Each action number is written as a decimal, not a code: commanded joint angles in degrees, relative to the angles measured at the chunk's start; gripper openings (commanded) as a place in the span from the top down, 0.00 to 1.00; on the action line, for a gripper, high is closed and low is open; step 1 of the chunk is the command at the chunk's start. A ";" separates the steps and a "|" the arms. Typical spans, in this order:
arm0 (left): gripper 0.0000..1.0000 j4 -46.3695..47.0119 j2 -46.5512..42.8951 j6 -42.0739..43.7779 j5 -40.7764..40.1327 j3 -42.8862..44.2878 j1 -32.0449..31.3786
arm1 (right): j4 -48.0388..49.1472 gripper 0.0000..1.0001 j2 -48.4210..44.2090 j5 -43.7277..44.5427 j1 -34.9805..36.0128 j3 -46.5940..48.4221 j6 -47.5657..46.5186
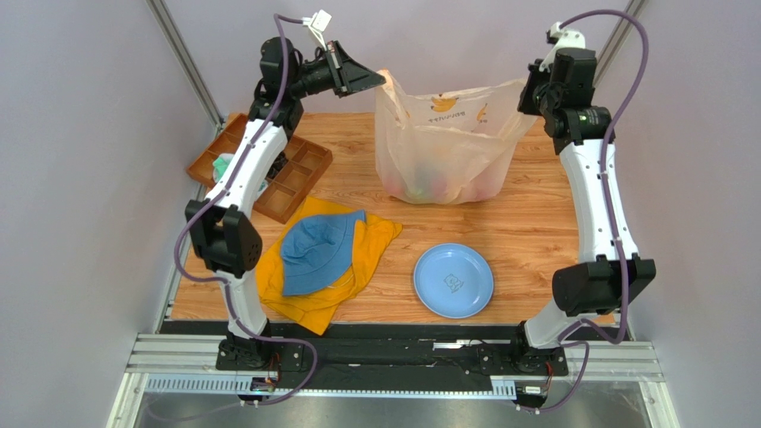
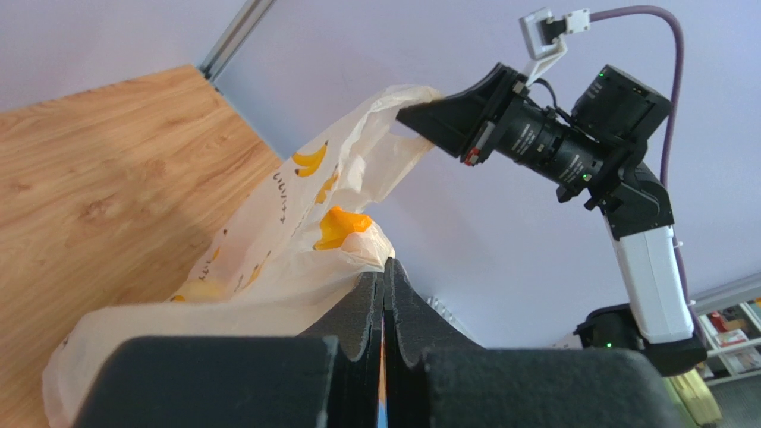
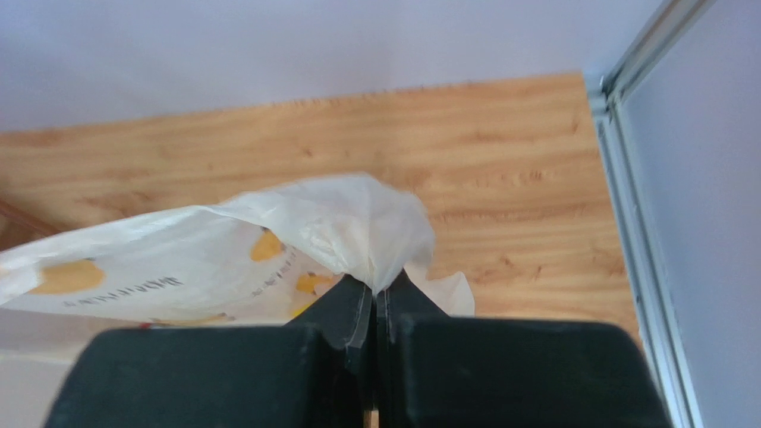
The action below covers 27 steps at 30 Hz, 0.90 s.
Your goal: Place the fruits into the plastic bag
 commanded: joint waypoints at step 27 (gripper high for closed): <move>0.18 -10.83 0.69 21.14 -0.89 1.10 0.50 | 0.90 0.26 -0.71 -11.75 -2.34 -8.43 4.28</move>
